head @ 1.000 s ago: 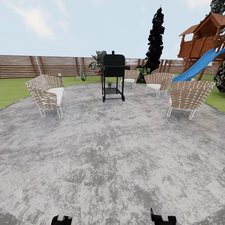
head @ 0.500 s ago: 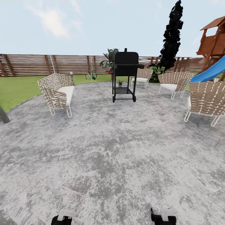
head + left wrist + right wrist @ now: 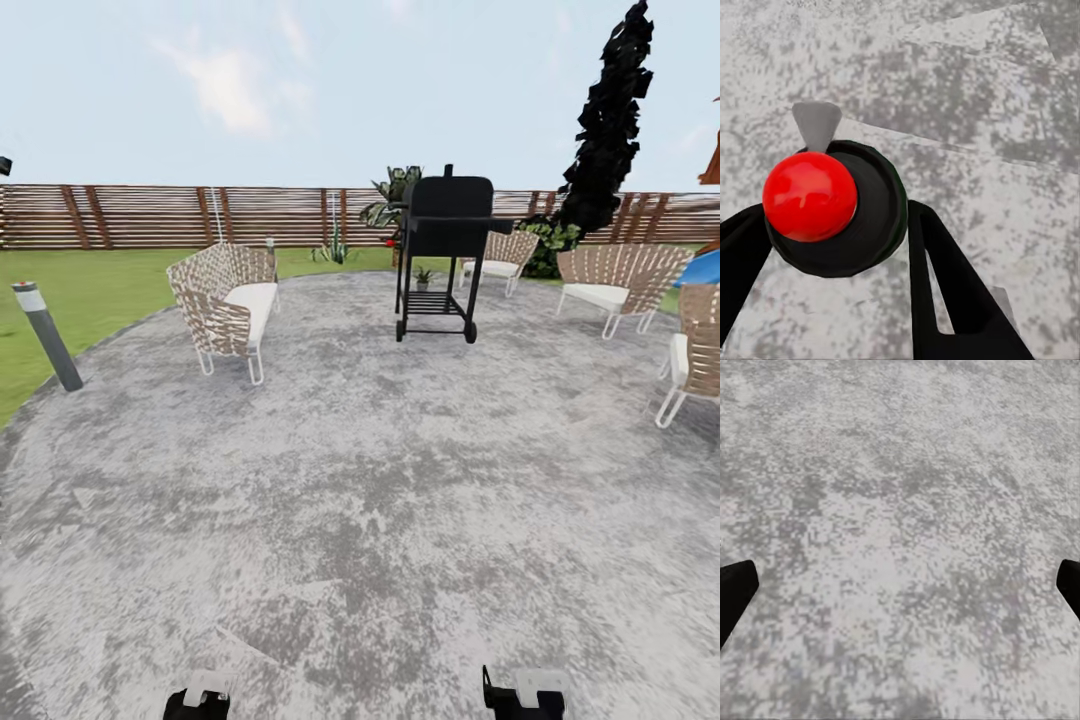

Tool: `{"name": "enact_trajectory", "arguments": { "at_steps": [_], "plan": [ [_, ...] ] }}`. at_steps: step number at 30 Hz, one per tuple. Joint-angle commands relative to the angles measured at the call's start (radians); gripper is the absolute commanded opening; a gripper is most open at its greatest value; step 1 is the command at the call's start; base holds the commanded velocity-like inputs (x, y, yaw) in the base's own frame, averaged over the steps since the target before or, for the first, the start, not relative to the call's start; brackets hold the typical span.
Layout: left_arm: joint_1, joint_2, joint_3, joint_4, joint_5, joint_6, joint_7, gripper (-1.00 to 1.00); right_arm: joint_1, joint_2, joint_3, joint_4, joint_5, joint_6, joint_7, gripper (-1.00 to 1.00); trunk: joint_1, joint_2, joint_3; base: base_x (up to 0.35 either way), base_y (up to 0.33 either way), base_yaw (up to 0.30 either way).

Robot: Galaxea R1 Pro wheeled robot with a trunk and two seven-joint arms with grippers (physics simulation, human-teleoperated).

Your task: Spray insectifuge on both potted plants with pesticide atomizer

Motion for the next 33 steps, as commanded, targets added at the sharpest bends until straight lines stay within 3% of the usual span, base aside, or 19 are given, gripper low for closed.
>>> {"name": "enact_trajectory", "arguments": {
  "at_steps": [1, 28, 33],
  "plan": [
    [-0.001, 0.0, -0.006, 0.001, 0.008, -0.003, -0.003, -1.0, -0.001, 0.0, 0.009, 0.001, 0.001, -0.001, -0.009, 1.0, 0.0, 0.0, -0.001, 0.34, 0.0, 0.047],
    [-0.001, 0.003, -0.004, 0.001, 0.008, -0.003, -0.003, -1.0, -0.001, -0.002, 0.007, 0.001, 0.001, -0.001, -0.009, 1.0, 0.0, 0.0, -0.001, 0.34, 0.0, 0.008],
    [-0.001, 0.01, 0.009, 0.001, 0.043, -0.004, -0.003, -1.0, -0.001, -0.005, 0.007, 0.001, 0.002, -0.001, -0.009, 1.0, 0.0, 0.0, -0.001, 0.34, 0.0, 0.0]
  ]
}}
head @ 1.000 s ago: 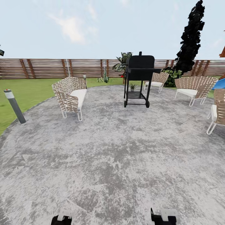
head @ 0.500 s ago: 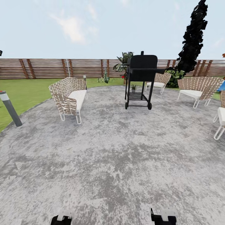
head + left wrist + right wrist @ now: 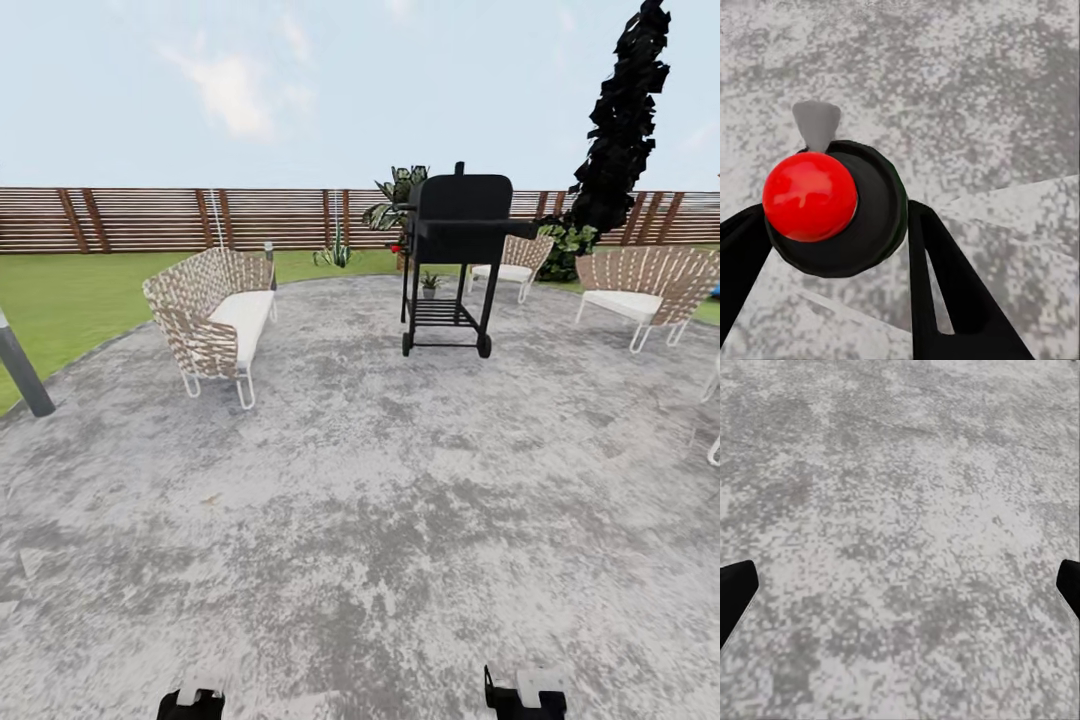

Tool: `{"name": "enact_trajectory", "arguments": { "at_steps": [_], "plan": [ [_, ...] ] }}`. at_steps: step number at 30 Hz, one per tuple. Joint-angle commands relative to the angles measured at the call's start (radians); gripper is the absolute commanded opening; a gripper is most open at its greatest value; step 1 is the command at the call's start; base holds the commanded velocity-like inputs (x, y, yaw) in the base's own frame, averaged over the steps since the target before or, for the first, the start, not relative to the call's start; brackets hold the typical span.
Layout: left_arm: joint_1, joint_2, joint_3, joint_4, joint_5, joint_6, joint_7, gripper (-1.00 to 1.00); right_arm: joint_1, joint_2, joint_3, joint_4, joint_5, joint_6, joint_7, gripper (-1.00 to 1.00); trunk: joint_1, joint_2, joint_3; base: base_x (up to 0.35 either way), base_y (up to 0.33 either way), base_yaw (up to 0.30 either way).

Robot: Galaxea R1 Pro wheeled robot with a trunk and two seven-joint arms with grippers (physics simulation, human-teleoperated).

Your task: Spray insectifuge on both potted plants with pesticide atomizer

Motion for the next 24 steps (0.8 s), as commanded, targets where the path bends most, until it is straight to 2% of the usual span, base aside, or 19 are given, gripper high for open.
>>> {"name": "enact_trajectory", "arguments": {
  "at_steps": [1, 24],
  "plan": [
    [-0.001, 0.003, -0.008, 0.001, 0.013, -0.003, -0.004, -1.0, -0.001, 0.0, 0.008, 0.001, 0.001, -0.001, -0.009, 1.0, 0.0, 0.0, -0.001, 0.34, 0.0, 0.0],
    [-0.001, 0.006, -0.006, -0.001, 0.017, -0.003, -0.005, -1.0, -0.001, 0.003, 0.008, 0.001, 0.001, -0.001, -0.009, 1.0, 0.0, 0.0, -0.001, 0.34, 0.0, 0.0]
  ]
}}
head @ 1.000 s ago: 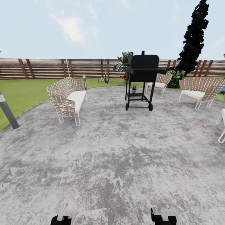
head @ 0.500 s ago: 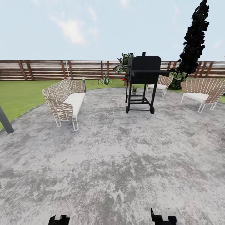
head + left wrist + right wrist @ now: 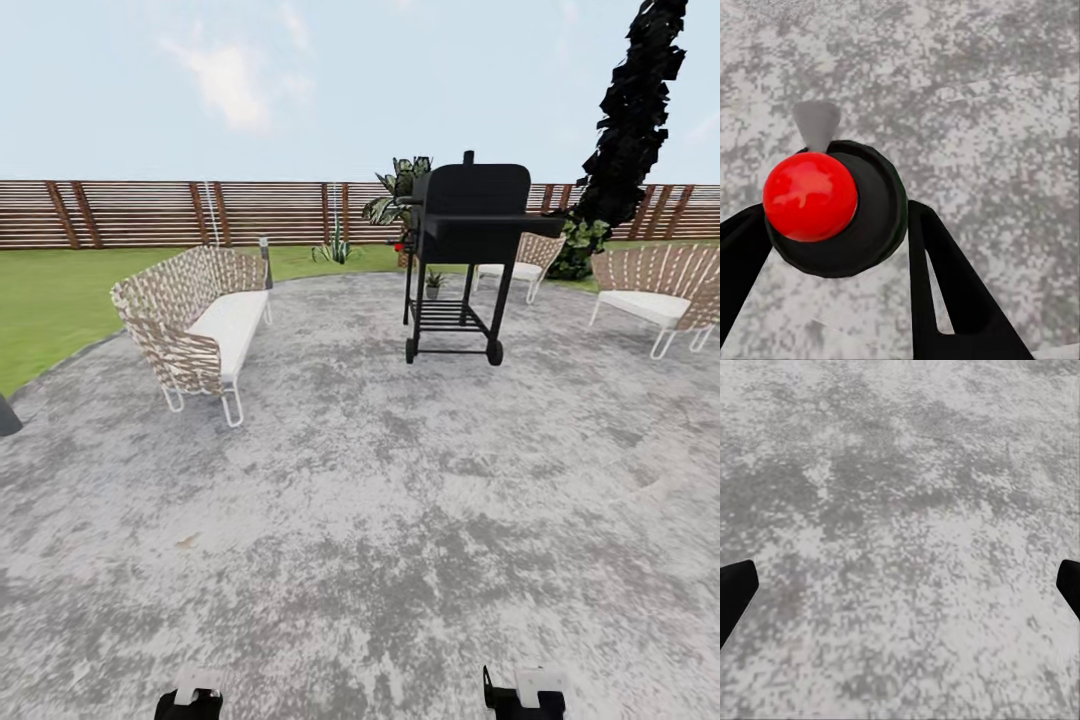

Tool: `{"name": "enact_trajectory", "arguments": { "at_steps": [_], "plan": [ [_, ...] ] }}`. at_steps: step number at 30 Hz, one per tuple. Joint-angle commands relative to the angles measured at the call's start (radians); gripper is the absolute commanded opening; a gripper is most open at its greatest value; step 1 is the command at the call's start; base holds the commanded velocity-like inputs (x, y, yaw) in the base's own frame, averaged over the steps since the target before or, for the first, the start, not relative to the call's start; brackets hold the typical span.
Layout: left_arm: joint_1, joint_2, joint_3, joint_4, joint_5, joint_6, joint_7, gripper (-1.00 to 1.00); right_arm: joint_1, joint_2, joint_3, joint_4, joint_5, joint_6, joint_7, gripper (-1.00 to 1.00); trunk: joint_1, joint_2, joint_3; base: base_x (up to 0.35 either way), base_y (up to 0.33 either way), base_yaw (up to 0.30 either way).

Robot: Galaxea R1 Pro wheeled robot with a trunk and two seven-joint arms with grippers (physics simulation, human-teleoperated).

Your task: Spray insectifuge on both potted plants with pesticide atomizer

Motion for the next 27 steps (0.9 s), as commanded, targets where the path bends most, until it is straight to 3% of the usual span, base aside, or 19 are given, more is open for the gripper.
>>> {"name": "enact_trajectory", "arguments": {
  "at_steps": [1, 17, 27],
  "plan": [
    [-0.001, 0.001, -0.008, 0.001, 0.011, -0.003, -0.004, -1.0, -0.001, 0.0, 0.008, 0.001, 0.001, -0.001, -0.009, 1.0, 0.0, 0.0, -0.001, 0.34, 0.0, 0.0],
    [-0.001, 0.001, -0.008, 0.002, 0.011, -0.003, -0.004, -1.0, -0.001, 0.0, 0.008, 0.001, 0.0, -0.001, -0.009, 1.0, 0.0, 0.0, -0.001, 0.34, 0.0, 0.002],
    [-0.001, 0.001, -0.008, 0.002, 0.011, -0.003, -0.004, -1.0, -0.001, 0.0, 0.008, 0.001, -0.001, -0.001, -0.009, 1.0, 0.0, 0.0, -0.001, 0.34, 0.0, 0.09]
  ]
}}
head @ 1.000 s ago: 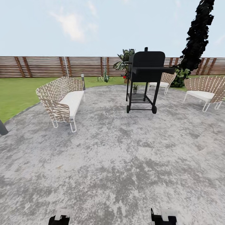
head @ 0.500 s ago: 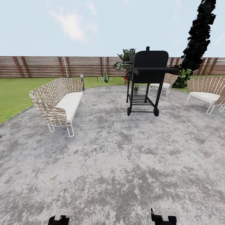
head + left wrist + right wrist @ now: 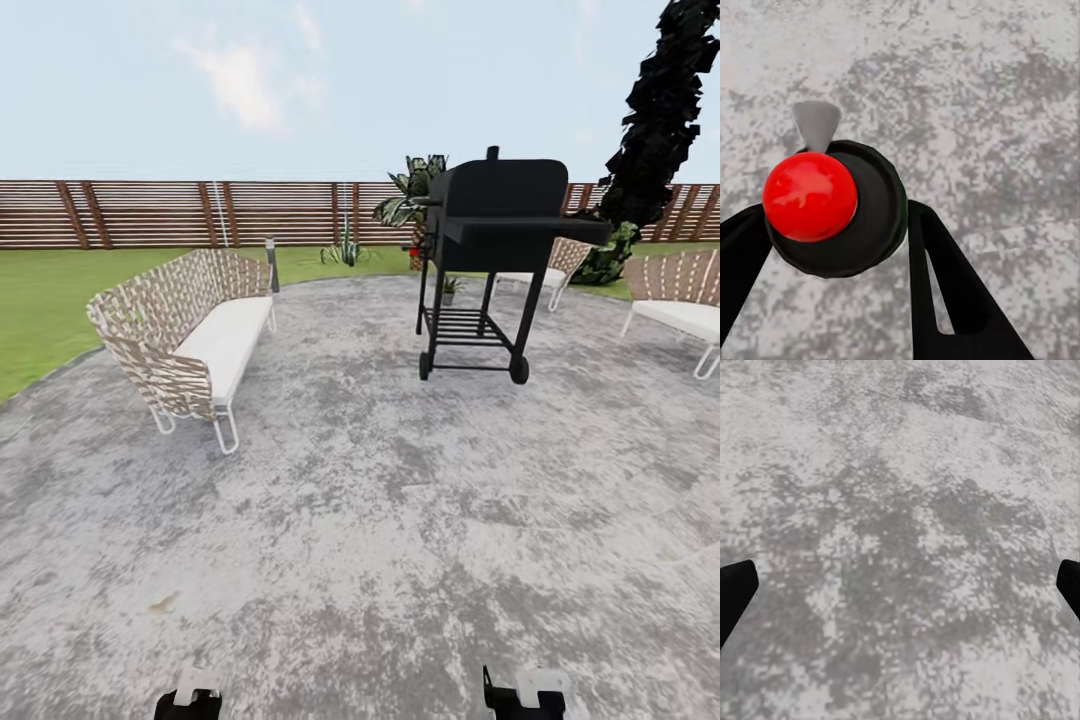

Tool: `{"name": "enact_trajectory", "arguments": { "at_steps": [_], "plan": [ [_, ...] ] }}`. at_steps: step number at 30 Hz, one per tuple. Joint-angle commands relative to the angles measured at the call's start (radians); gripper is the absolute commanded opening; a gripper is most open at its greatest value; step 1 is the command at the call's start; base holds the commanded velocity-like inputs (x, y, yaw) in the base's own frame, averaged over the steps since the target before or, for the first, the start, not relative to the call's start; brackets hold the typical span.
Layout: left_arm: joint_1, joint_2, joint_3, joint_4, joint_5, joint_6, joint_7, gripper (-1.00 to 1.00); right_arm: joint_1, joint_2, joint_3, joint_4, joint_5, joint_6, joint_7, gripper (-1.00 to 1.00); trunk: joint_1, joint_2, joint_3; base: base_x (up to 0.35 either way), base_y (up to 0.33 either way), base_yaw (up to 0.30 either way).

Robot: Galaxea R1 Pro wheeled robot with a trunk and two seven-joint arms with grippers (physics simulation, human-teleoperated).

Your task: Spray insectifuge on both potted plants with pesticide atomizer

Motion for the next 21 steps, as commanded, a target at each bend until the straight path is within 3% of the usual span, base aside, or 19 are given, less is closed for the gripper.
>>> {"name": "enact_trajectory", "arguments": {
  "at_steps": [1, 21],
  "plan": [
    [-0.001, 0.0, -0.007, 0.001, 0.011, -0.003, -0.004, -1.0, -0.001, 0.0, 0.008, 0.001, 0.001, -0.001, -0.009, 1.0, 0.0, 0.0, -0.001, 0.34, 0.0, 0.002],
    [-0.001, 0.0, -0.007, 0.001, 0.011, -0.003, -0.004, -1.0, -0.001, 0.001, 0.009, 0.001, 0.001, -0.001, -0.009, 1.0, 0.0, 0.0, -0.001, 0.34, 0.0, 0.0]
  ]
}}
